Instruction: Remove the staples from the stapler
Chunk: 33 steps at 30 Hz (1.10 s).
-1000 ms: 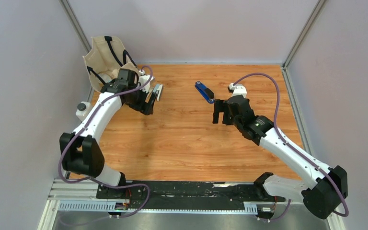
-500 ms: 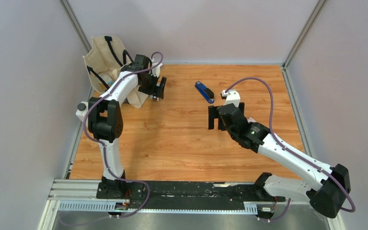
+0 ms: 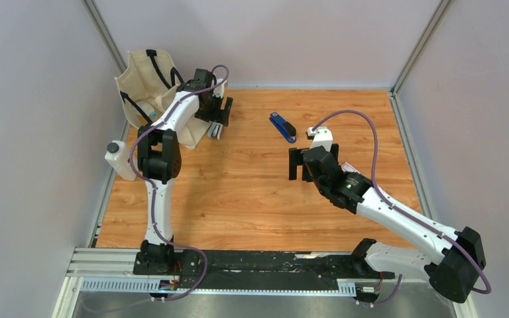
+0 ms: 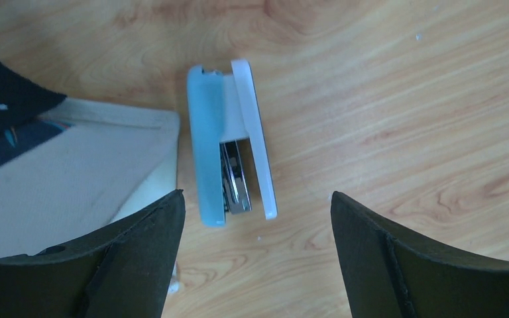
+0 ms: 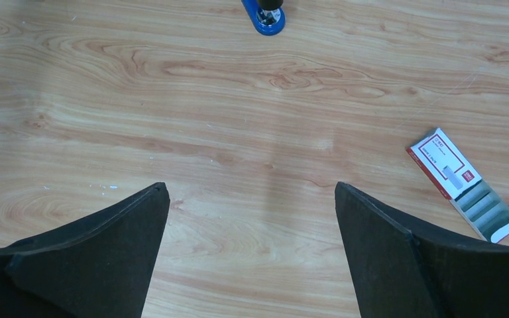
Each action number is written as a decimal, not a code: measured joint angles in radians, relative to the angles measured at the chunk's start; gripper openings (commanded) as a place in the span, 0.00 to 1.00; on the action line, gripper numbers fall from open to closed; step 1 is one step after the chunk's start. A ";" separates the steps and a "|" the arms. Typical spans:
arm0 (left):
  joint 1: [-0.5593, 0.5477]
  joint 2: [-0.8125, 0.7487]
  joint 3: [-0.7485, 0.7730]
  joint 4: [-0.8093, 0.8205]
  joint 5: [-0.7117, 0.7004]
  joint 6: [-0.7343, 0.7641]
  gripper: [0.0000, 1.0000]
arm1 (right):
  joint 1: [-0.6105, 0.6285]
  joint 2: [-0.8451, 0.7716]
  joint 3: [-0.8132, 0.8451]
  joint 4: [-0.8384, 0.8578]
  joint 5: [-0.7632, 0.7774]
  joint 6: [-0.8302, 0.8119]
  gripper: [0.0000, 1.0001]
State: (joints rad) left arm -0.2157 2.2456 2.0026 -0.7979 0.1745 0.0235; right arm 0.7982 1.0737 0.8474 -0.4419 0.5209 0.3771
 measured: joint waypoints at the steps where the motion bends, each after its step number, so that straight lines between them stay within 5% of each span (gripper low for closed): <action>1: 0.000 0.016 0.022 -0.005 -0.001 0.000 0.89 | 0.000 0.001 0.000 0.003 0.000 0.000 1.00; 20: -0.012 0.201 0.239 -0.071 -0.020 -0.058 0.89 | 0.000 0.079 -0.011 0.059 -0.003 -0.007 0.96; 25: -0.015 0.219 0.262 -0.120 -0.022 -0.089 0.83 | 0.000 0.085 -0.011 0.064 -0.003 -0.007 0.94; 33: -0.039 0.106 0.018 -0.063 -0.062 -0.119 0.80 | 0.000 0.085 -0.016 0.075 -0.004 -0.003 0.92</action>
State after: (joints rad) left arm -0.2550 2.3520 2.0205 -0.8608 0.1123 -0.0952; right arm 0.7982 1.1591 0.8310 -0.3672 0.5171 0.3740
